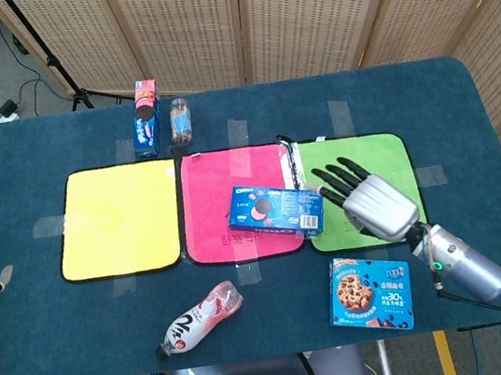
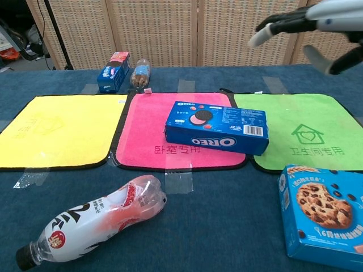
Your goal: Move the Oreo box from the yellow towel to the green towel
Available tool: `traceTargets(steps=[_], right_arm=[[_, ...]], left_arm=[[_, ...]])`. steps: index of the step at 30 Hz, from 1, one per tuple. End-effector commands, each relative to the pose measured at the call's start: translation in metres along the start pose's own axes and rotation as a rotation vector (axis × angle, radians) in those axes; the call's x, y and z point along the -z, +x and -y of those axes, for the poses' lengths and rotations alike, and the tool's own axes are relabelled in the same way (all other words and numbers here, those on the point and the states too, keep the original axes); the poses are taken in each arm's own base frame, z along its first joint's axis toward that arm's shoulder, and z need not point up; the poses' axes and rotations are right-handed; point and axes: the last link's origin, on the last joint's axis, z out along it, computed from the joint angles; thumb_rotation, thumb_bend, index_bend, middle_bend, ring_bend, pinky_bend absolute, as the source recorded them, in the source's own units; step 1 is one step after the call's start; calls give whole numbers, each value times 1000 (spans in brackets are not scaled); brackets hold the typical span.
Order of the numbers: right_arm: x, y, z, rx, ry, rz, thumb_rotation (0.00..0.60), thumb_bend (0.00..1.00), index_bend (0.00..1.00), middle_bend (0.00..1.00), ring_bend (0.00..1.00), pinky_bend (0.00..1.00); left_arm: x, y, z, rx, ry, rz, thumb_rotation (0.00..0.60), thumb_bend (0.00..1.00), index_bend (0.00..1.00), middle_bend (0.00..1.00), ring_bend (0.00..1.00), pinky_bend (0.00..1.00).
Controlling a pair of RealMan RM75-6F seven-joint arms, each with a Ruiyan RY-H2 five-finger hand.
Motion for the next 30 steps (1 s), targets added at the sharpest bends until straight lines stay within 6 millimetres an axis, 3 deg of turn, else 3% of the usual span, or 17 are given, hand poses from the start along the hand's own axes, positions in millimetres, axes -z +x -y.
traceTargets(steps=[1, 4, 7, 8, 12, 21, 30], right_arm=[[-41, 3, 24, 61, 86, 10, 600, 999, 158, 4, 0, 0], [-66, 0, 37, 80, 123, 25, 600, 1000, 193, 29, 0, 0], [-97, -5, 60, 104, 173, 44, 600, 1000, 197, 39, 0, 0], [-115, -7, 78, 120, 213, 53, 600, 1000, 197, 40, 0, 0], [-148, -13, 104, 141, 230, 62, 600, 1000, 203, 48, 0, 19], [-177, -40, 143, 223, 254, 112, 600, 1000, 217, 62, 0, 52], [-194, -57, 142, 284, 201, 152, 600, 1000, 227, 96, 0, 80]], left_arm=[[5, 7, 1, -5, 7, -27, 600, 272, 0, 0, 0, 0], [7, 9, 3, 3, 16, -44, 600, 276, 0, 0, 0, 0], [6, 10, 5, 8, 29, -40, 600, 285, 0, 0, 0, 0], [5, 11, 7, 11, 39, -41, 600, 288, 0, 0, 0, 0], [4, 13, 9, 15, 49, -48, 600, 293, 0, 0, 0, 0], [0, 11, 13, 21, 68, -28, 600, 296, 0, 0, 0, 0], [-1, 11, 14, 27, 71, -24, 600, 297, 0, 0, 0, 0]])
